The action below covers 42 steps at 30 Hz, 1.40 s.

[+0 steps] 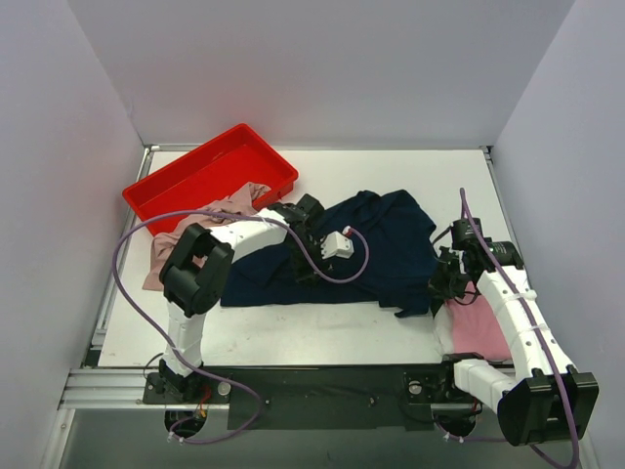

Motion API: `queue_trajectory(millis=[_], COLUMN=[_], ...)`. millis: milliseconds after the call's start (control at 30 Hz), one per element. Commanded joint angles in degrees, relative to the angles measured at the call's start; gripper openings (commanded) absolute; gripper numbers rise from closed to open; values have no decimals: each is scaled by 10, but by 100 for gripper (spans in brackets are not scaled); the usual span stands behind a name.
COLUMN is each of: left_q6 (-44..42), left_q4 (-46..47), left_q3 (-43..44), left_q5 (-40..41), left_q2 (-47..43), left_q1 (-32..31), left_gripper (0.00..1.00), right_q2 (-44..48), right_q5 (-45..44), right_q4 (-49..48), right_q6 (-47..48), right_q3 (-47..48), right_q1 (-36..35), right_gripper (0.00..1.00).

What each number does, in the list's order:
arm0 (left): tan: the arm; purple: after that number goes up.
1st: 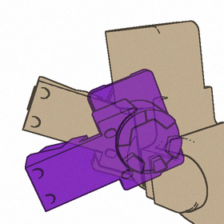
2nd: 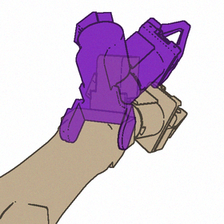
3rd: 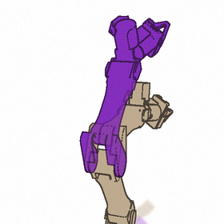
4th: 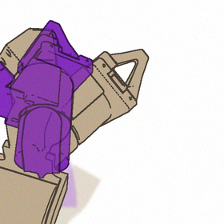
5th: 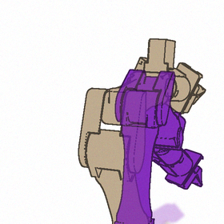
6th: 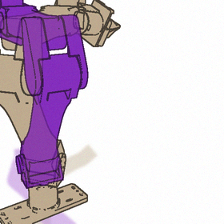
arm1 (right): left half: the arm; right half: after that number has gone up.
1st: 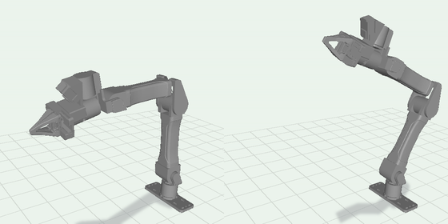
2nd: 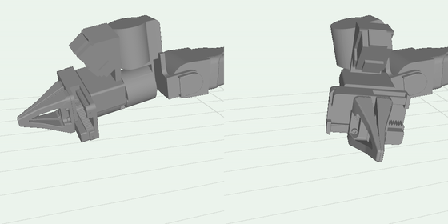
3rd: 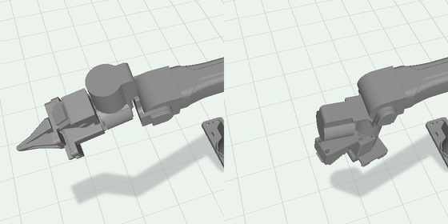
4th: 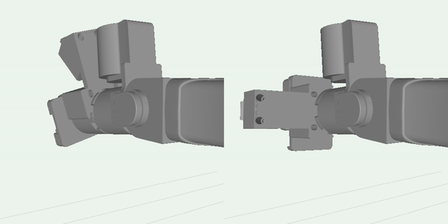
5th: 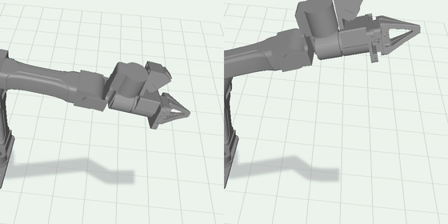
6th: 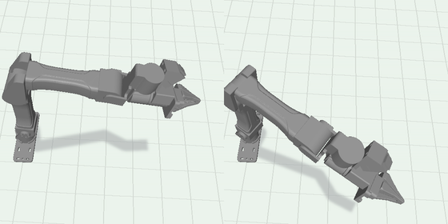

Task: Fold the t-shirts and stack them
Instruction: Flatten out the tshirt

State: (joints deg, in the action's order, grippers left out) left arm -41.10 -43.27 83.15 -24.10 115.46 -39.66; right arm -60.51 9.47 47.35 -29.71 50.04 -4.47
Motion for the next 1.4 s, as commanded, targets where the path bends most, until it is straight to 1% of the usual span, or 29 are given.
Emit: queue_trajectory(millis=[0, 67, 167, 233, 333, 400, 433, 467, 533, 567, 600, 733, 833, 933, 1033, 1067, 1167, 1267, 1300, 1333, 1367], left_q6=[16, 22, 4, -12, -39, -48, -49, -50, -57, -62, -63, -54, -15, 1, 9, 2, -15, -4, 6, 28, 43], left_q4=[29, 28, -7, -24, -46, -45, -45, -52, -80, -94, -116, -150, -151, -165, -189, -198, -271, -285, -289, -292, -292], left_q3=[46, 53, 47, 28, 1, -27, -32, -32, -22, -18, -12, 9, 52, 110, 182, 197, 279, 335, 386, 416, 485], left_q5=[-34, -32, -22, -32, -73, -75, -65, -61, -61, -70, -81, -104, -109, -119, -105, -104, -125, -124, -130, -132, -130], left_q2=[5, 17, 32, 29, -1, -23, -35, -37, -40, -41, -49, -94, -135, -174, -194, -201, -214, -243, -241, -235, -221], left_q1=[22, 29, 27, 25, 28, 32, 31, 32, 31, 31, 33, 38, 56, 101, 148, 154, 177, 186, 201, 210, 235], left_gripper=[70, 71, 70, 68, 65, 58, 45, 39, 18, 15, 1, 0, 0, 0, 0, 0, 0, 0, 0, 0, 0], right_q2=[5, 0, -7, -11, -15, -22, -24, -34, -50, -60, -65, -91, -110, -124, -141, -143, -138, -127, -125, -120, -118], right_q5=[-2, -2, -2, -2, -2, 2, 6, 9, 13, 13, 16, 25, 34, 53, 70, 70, 59, 64, 78, 86, 94], right_q4=[25, 25, 24, 25, 25, 25, 25, 25, 25, 26, 27, 30, 34, 33, 33, 32, 33, 31, 27, 26, 23], right_q6=[11, 12, 14, 17, 23, 25, 27, 30, 38, 40, 43, 50, 58, 70, 90, 93, 104, 106, 108, 108, 109], right_q3=[15, 16, 23, 31, 58, 91, 102, 129, 168, 195, 208, 299, 383, 451, 531, 544, 580, 592, 591, 589, 586], right_q1=[3, 4, 4, 5, 13, 24, 29, 30, 33, 34, 37, 43, 43, 43, 42, 42, 43, 42, 43, 42, 42], right_gripper=[0, 0, 0, 0, 0, 0, 0, 0, 0, 0, 0, 0, 0, 0, 0, 0, 0, 0, 0, 0, 0])
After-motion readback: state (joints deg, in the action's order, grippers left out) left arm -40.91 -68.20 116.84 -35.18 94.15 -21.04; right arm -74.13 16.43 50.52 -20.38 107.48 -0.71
